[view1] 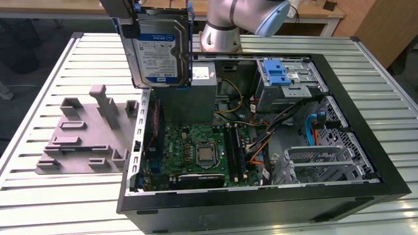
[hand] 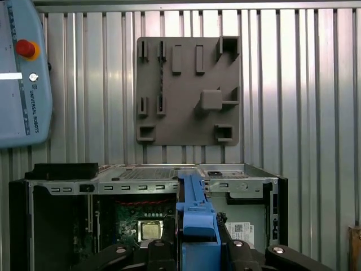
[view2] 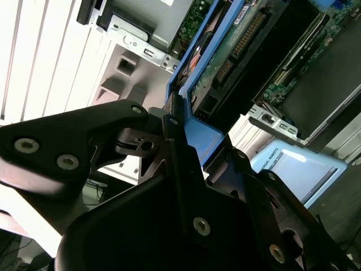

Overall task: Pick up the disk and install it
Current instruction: 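Pick up the disk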

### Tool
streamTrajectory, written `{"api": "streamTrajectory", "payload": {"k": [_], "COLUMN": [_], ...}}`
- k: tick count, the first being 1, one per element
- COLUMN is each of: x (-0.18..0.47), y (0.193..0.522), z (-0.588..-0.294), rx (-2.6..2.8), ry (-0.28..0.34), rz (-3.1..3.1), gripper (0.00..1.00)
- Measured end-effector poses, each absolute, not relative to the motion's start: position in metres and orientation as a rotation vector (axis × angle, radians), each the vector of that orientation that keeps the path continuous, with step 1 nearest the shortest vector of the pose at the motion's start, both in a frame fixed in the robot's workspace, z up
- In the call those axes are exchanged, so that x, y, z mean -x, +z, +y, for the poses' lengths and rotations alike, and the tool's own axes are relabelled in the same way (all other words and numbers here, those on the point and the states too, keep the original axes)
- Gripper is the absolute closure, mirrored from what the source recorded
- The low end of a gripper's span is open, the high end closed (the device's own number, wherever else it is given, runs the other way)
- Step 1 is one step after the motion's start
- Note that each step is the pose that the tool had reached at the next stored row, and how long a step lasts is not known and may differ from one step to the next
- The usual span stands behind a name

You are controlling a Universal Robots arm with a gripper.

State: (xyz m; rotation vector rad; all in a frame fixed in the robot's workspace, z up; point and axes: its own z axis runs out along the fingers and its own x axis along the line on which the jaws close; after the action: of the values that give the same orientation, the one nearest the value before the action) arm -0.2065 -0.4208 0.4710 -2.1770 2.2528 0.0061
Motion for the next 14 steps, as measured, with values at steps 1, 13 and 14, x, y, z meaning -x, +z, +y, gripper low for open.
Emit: {"api": "streamTrajectory", "payload": {"k": [1, 13, 14], "x": [0.205, 0.181, 0.179], "y": [0.471, 0.471, 0.471], "z": [-0.421, -0.424, -0.424], "rx": [2.177, 2.177, 2.177], "ry": [0.006, 0.006, 0.006], "rz": [2.253, 2.253, 2.253], "gripper": [0.64, 0.64, 0.64]}}
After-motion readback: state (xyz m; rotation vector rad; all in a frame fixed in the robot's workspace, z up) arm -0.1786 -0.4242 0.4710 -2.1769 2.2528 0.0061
